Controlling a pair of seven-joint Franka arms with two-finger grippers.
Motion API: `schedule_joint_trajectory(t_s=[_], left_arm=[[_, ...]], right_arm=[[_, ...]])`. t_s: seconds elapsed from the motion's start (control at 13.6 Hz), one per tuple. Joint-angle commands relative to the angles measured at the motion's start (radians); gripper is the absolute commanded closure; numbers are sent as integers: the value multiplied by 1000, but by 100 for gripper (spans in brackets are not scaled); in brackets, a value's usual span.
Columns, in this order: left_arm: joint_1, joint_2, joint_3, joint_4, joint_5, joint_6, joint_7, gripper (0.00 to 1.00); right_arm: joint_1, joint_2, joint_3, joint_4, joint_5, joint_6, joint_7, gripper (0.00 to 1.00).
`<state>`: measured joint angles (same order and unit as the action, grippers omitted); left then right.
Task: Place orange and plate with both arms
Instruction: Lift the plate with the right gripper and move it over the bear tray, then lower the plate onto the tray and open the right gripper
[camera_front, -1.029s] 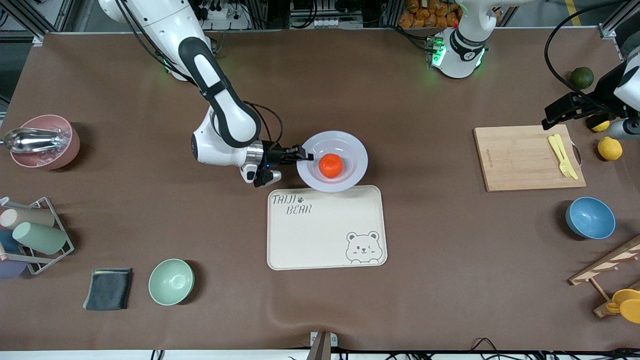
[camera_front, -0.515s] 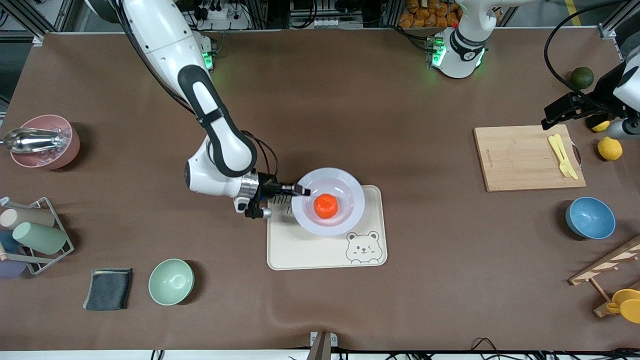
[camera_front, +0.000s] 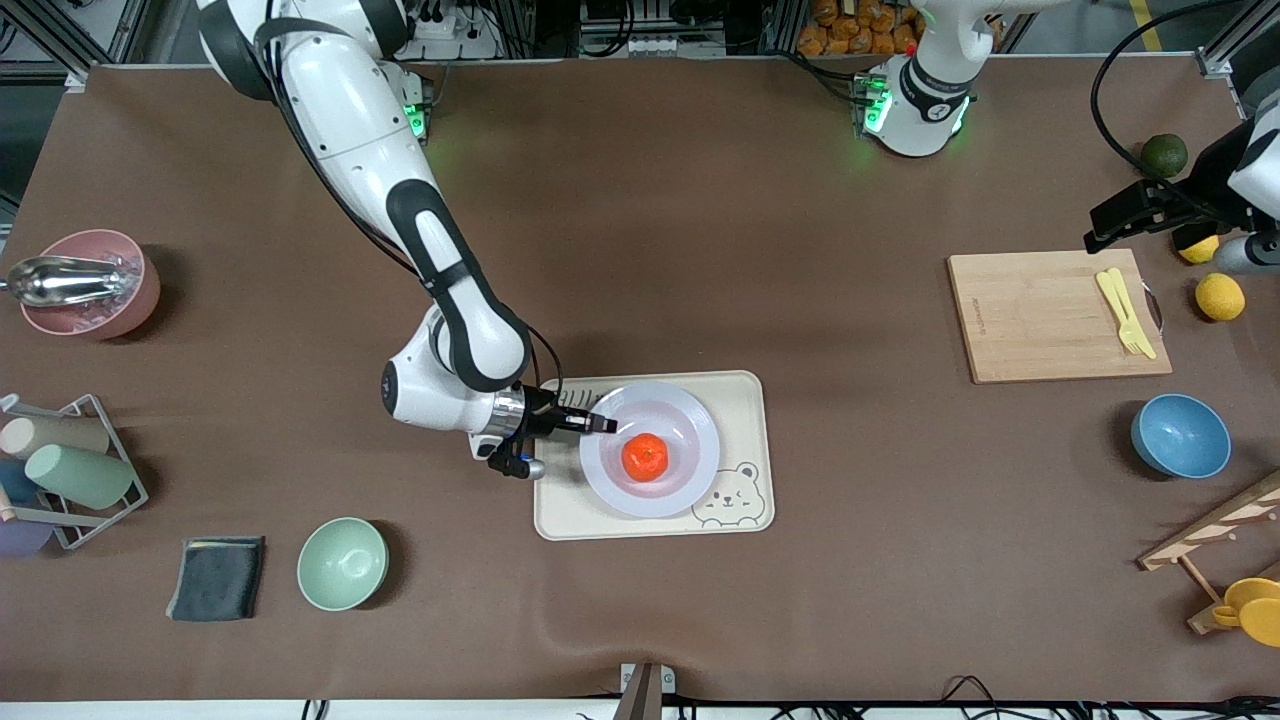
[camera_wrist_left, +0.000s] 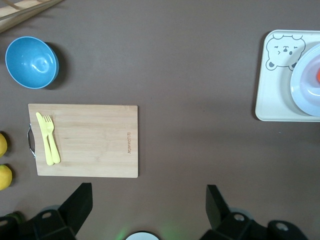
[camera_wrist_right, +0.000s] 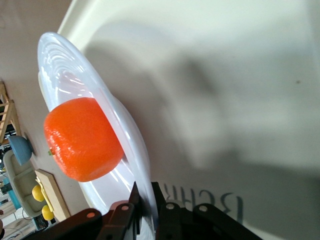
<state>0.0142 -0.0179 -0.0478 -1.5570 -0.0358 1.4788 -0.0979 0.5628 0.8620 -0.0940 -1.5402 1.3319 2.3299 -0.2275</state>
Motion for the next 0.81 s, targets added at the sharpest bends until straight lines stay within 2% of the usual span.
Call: schedule_joint_trajectory(t_s=[0.0,0.07,0.15,0.51,0.66,0.74], left_arm=[[3,-19,2,-14,-10,-11,3,0],[3,-17,2,-14,-10,-11,3,0],[3,-16,2,-14,-10,-11,1,0],[3,-16,-1,-12,-10,-11,1,0],[1,-19,-3,-12,-9,-12,0,0],[3,-17,-3,-12,-9,-12,0,0]], right_arm=[[-3,26,2,46,-20,6,25,92],[-4,25,2,57,-34,6,25,37],[-4,19,2,57,-68,6,20,0],[-78,-83,-1,48,-195,-29,19,0],[-95,-113,-33,43,-294,-43,20,0],[-92,-129,-76,34,-356,-66,22,0]])
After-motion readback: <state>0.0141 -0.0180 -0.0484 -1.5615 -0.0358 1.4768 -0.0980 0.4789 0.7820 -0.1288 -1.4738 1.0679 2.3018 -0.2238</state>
